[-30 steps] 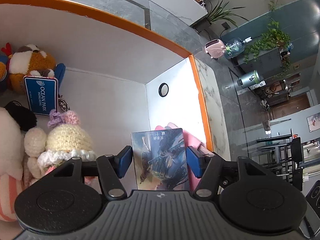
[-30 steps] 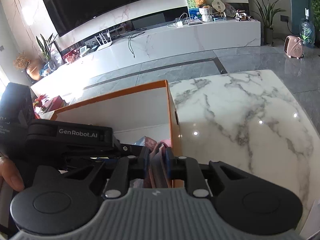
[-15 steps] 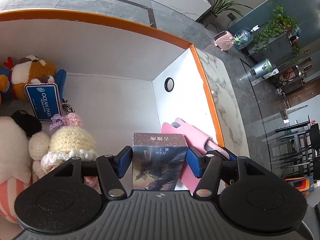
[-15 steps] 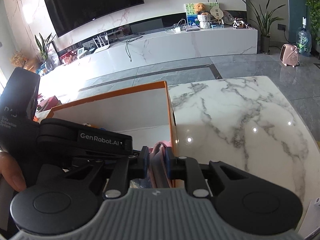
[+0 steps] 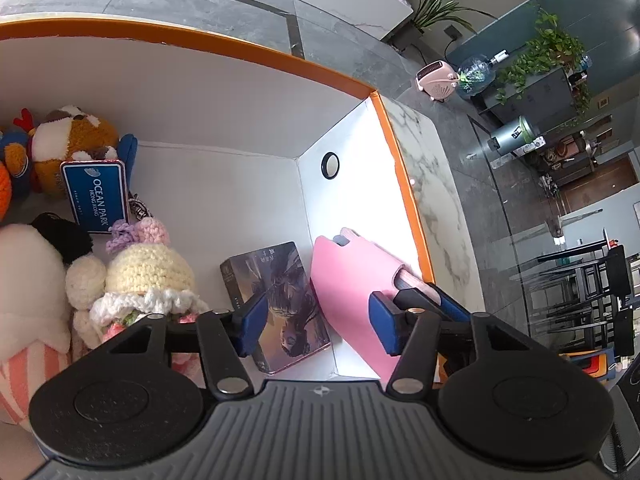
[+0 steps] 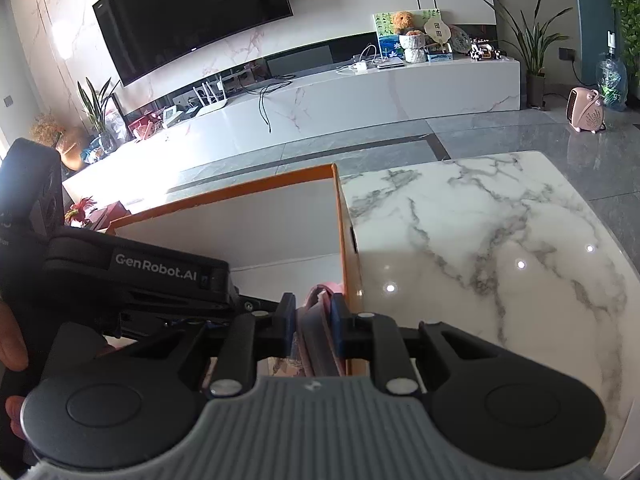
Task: Organize objects
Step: 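Carry card box and pink wallet over the orange box and lower them inside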
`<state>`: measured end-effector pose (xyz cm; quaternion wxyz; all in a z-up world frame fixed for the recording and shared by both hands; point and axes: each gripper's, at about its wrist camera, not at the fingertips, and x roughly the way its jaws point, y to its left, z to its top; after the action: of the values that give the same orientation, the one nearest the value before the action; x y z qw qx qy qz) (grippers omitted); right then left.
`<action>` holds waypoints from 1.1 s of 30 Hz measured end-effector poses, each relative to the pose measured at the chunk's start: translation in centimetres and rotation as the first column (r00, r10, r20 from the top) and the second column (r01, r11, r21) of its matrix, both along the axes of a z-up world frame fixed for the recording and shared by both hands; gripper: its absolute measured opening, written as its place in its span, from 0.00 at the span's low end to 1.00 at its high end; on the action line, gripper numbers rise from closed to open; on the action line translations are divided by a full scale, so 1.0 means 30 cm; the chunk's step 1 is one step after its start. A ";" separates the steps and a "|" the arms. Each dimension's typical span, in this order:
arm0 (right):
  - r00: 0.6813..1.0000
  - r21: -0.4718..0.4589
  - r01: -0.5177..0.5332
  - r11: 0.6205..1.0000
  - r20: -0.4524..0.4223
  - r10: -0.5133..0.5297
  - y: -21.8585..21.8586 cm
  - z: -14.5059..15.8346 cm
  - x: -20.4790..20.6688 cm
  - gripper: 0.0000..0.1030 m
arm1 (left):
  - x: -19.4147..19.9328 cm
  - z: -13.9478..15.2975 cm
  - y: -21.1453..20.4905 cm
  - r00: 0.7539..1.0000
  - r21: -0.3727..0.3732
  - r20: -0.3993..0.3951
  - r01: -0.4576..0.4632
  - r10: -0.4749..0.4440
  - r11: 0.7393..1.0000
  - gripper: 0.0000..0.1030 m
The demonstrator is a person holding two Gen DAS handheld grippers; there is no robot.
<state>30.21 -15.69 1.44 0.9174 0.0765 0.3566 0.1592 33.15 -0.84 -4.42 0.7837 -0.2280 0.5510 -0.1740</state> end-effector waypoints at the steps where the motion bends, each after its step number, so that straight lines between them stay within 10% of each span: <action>1: 1.000 -0.002 -0.001 1.000 0.001 0.001 0.000 0.000 0.000 0.18 | -0.002 0.002 -0.002 1.000 0.012 0.003 0.004 -0.004 1.000 0.51; 15: 0.998 0.028 -0.007 1.000 -0.059 0.008 -0.019 0.006 0.000 0.21 | -0.021 0.026 -0.002 0.999 0.052 0.044 0.013 -0.015 0.999 0.33; 22: 0.994 -0.174 -0.109 0.979 -0.046 0.103 0.077 -0.003 -0.035 0.17 | -0.021 0.023 -0.006 0.998 0.077 0.059 0.005 -0.010 0.997 0.30; 29: 0.956 0.090 -0.152 0.984 -0.240 0.169 0.034 -0.034 0.036 0.02 | -0.025 0.044 0.009 0.997 0.104 0.082 0.009 -0.018 0.995 0.30; 33: 0.971 -0.006 -0.091 0.996 -0.223 0.087 0.025 -0.028 0.042 0.01 | -0.019 0.037 -0.007 0.996 0.121 0.084 0.027 -0.037 0.992 0.30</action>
<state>31.46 -14.93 0.61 0.8641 0.0707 0.4616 0.1876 32.57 -1.06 -3.31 0.8160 -0.1639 0.5299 -0.1627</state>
